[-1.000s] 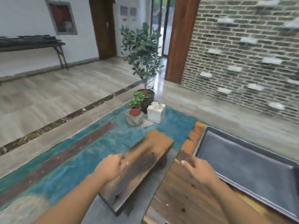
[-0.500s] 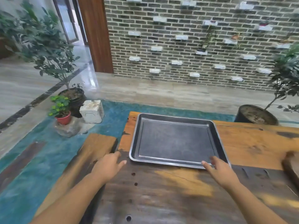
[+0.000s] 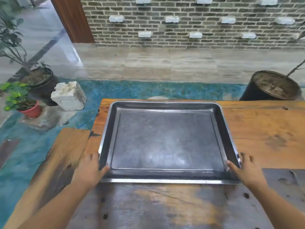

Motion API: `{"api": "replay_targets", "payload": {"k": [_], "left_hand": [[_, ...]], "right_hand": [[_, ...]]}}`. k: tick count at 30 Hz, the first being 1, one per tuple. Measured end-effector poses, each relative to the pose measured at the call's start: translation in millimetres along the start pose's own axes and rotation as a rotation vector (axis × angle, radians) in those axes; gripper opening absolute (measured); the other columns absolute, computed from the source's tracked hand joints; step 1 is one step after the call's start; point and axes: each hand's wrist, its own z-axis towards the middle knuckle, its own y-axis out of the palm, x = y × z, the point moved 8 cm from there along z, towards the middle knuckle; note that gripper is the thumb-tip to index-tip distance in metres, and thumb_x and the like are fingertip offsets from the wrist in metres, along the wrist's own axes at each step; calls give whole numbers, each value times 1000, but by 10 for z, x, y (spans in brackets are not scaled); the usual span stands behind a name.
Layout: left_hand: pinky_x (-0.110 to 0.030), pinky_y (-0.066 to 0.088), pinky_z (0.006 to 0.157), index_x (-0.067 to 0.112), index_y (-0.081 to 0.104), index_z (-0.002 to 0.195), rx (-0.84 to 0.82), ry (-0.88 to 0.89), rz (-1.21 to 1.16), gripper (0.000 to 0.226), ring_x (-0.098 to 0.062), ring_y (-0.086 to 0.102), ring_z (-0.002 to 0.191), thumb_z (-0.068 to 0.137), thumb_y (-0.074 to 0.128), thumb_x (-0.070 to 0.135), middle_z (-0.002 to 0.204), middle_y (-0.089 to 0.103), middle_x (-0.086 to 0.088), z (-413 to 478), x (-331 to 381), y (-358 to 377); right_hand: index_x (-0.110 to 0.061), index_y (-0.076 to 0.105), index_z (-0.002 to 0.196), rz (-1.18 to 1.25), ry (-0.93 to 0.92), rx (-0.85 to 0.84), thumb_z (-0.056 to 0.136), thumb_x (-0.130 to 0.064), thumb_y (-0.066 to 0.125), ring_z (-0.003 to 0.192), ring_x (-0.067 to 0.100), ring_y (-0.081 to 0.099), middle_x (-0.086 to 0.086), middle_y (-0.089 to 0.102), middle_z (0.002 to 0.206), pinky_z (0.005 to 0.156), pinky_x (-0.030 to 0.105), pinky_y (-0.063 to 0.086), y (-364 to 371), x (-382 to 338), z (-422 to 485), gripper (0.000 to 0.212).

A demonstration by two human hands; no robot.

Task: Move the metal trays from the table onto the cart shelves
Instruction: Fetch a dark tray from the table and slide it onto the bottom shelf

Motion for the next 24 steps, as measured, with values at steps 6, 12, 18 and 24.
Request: {"api": "replay_targets", "payload": {"k": [6,12,18,24], "left_hand": [[-53,40,100,3,52,120,37,-260,-113,63,-47,43,120,83,69,51,130,46,-25,381,-177,192],[-58,40,100,7,59,125,121,-314,-130,56,-45,35,123,86,67,46,136,39,-19,480,-294,440],[-54,42,99,-2,65,111,100,-315,-202,43,-46,43,120,90,66,35,134,49,-21,436,-270,303],[-37,45,71,3,67,102,139,-291,-457,25,-36,64,84,86,72,21,93,71,-19,207,-378,-197]], "right_hand": [[-11,56,119,17,65,49,75,-42,78,108,39,53,18,47,120,93,46,45,250,221,254,58],[-7,60,117,39,61,163,83,-30,72,108,41,51,16,45,121,96,46,45,351,349,276,43],[-8,55,68,62,57,116,82,-16,73,97,42,56,17,56,106,76,43,43,232,200,242,23],[-6,67,89,173,92,35,83,-17,69,81,36,65,18,66,97,70,43,55,-142,-63,111,13]]}}
